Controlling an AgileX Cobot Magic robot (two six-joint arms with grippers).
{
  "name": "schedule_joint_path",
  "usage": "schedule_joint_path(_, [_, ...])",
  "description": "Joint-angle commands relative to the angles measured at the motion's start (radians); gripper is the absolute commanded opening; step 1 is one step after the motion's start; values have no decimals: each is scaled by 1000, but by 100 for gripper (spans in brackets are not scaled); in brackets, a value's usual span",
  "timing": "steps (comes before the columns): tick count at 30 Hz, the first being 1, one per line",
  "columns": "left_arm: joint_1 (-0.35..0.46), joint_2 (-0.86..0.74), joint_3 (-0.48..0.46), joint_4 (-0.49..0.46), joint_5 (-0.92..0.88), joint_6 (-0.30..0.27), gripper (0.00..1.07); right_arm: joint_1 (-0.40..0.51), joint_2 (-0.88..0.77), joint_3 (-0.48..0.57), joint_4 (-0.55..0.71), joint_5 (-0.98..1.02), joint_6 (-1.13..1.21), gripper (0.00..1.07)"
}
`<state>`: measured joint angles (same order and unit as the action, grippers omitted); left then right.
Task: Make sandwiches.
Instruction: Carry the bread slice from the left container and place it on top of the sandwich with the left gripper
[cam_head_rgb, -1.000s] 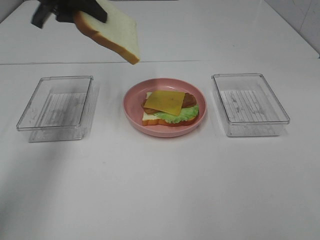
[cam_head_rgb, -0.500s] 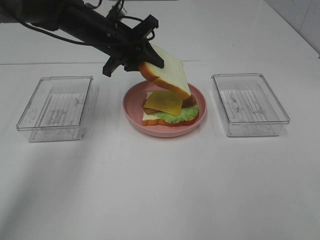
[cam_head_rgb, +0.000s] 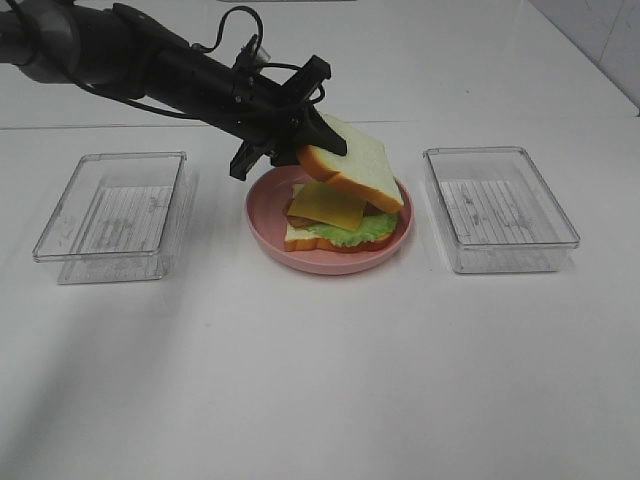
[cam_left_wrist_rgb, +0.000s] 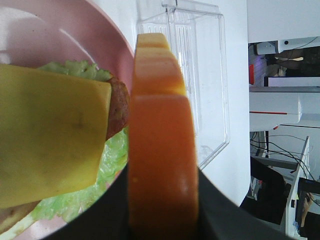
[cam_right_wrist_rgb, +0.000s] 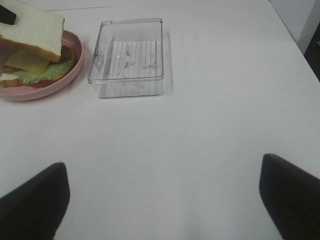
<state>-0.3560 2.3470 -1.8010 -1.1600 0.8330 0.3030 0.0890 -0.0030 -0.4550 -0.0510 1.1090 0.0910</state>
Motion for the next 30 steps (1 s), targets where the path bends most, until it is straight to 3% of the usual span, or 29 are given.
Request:
schedule_joint_path(1, [-7,18,-8,-24,19,9,0,-2,-30,2,-3,-9,-6,96])
schedule_joint_path(13, [-7,46,-8,-13,5,4,0,-2,-30,2,-3,-9,-6,96])
schedule_joint_path(18, [-7,46,-8,1,-26,-29,1,-2,-30,2,-3,-9,-6,96])
schedule_joint_path(23, [-7,46,-8,88,-32,-97,19,-2,-30,2,-3,-9,-6,96])
schedule_joint_path(27, [-7,46,-8,107,-32,-106,29,-2,-30,2,-3,-9,-6,96])
schedule_joint_path(30, [-7,41,-8,111,-29,-106,45,-2,-30,2,-3,-9,-6,96])
